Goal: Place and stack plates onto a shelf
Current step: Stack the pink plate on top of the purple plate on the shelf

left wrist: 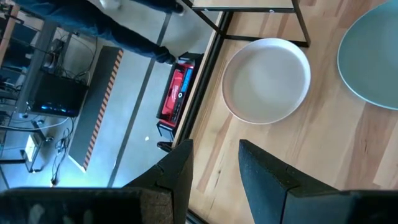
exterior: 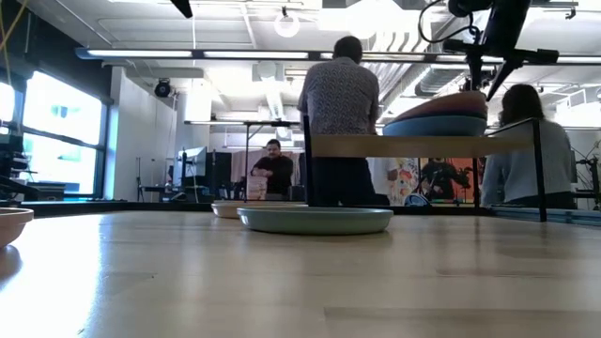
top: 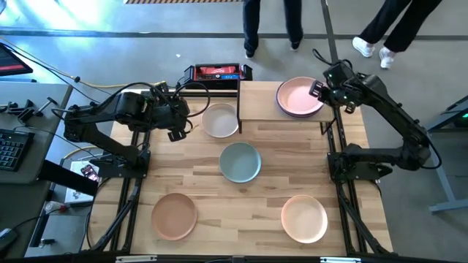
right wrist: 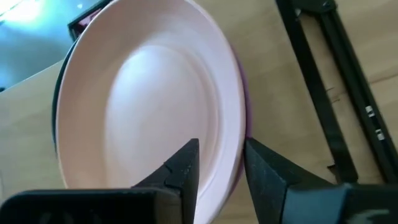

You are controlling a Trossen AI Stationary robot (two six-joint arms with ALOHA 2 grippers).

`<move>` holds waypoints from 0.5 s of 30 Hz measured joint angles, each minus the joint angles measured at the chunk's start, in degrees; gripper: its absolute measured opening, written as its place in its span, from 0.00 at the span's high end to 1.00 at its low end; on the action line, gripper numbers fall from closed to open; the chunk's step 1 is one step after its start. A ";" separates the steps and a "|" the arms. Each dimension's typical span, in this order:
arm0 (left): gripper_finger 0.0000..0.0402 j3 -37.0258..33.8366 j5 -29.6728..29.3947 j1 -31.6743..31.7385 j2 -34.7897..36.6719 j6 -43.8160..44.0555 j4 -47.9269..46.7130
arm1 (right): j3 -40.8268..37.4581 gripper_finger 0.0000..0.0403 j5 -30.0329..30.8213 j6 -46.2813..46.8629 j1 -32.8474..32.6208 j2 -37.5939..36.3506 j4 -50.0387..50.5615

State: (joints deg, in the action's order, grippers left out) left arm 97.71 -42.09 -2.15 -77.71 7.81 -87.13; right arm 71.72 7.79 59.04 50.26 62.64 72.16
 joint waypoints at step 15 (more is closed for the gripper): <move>0.71 0.00 -0.02 0.00 0.00 0.02 0.21 | 0.07 0.74 -1.03 -0.02 0.00 -2.05 3.39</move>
State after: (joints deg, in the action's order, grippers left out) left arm 97.71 -42.11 -2.15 -77.71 7.84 -86.92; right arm 71.79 6.76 59.02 50.26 60.59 75.55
